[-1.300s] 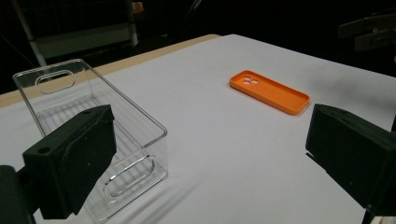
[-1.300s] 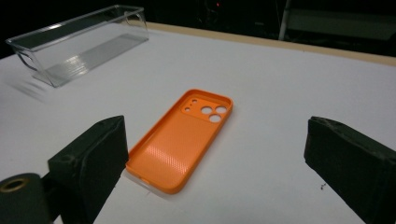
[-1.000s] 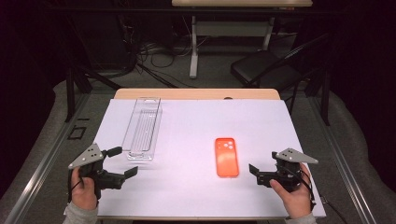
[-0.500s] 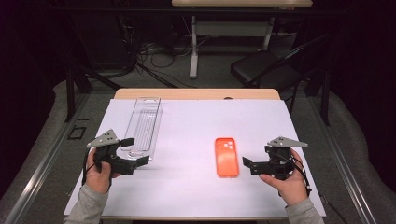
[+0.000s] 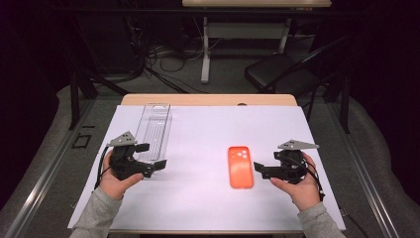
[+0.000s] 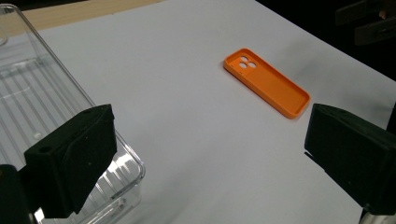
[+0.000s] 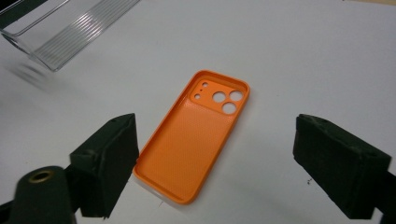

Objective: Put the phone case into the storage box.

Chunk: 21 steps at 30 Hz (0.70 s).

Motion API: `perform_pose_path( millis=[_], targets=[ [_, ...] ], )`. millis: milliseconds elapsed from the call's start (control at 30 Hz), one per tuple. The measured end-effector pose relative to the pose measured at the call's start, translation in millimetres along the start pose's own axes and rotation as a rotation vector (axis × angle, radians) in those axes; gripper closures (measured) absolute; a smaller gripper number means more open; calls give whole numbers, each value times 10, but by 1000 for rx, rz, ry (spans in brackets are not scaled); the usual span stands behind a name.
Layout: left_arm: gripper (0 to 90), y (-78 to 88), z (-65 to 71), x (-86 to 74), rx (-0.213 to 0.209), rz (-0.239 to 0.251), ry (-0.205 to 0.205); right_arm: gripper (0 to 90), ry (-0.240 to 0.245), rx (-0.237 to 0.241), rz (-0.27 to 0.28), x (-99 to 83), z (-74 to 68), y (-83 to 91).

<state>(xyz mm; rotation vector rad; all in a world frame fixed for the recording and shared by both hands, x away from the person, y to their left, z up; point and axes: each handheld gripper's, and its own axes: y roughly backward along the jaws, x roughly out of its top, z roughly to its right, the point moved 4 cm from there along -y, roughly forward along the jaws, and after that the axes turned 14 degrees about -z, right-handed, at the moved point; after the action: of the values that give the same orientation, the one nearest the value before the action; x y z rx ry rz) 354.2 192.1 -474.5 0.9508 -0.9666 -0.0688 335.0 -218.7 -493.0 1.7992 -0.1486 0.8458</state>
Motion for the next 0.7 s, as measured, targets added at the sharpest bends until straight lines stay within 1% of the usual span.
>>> perform_pose_path(
  millis=[100,133,200,233,300,333,367,400,433,500,533,600,667,700],
  targets=[
    [48,4,1,92,37,-14,-1,182,12,-11,-27,34,-12,-14],
    [60,1,4,124,45,-11,4,195,18,-17,-38,47,-17,-22],
    [71,-3,7,183,59,-9,-1,207,30,-17,-60,77,-26,-34],
    [74,-9,5,210,68,-6,-2,212,26,-17,-66,93,-34,-40],
    [78,-17,2,238,68,-7,-2,218,23,-11,-78,127,-44,-50],
    [79,-36,-7,293,67,-4,0,218,22,-11,-89,142,-49,-56],
    [78,-36,-7,293,67,-4,0,218,22,-11,-89,142,-49,-56],
    [79,-56,-22,346,84,-2,-1,218,23,-10,-111,171,-55,-73],
    [79,-56,-22,346,84,-2,-1,226,26,-9,-124,186,-57,-85],
    [79,-80,-63,414,96,-1,2,232,27,-8,-147,217,-63,-105],
    [79,-85,-77,432,93,1,4,243,23,-11,-159,232,-69,-115],
    [80,-88,-99,456,85,13,8,250,22,-11,-180,268,-75,-138],
    [110,-91,-111,456,88,19,5,272,29,-16,-201,300,-79,-164],
    [118,-91,-111,456,88,19,5,272,29,-16,-201,300,-79,-164]
  ],
)
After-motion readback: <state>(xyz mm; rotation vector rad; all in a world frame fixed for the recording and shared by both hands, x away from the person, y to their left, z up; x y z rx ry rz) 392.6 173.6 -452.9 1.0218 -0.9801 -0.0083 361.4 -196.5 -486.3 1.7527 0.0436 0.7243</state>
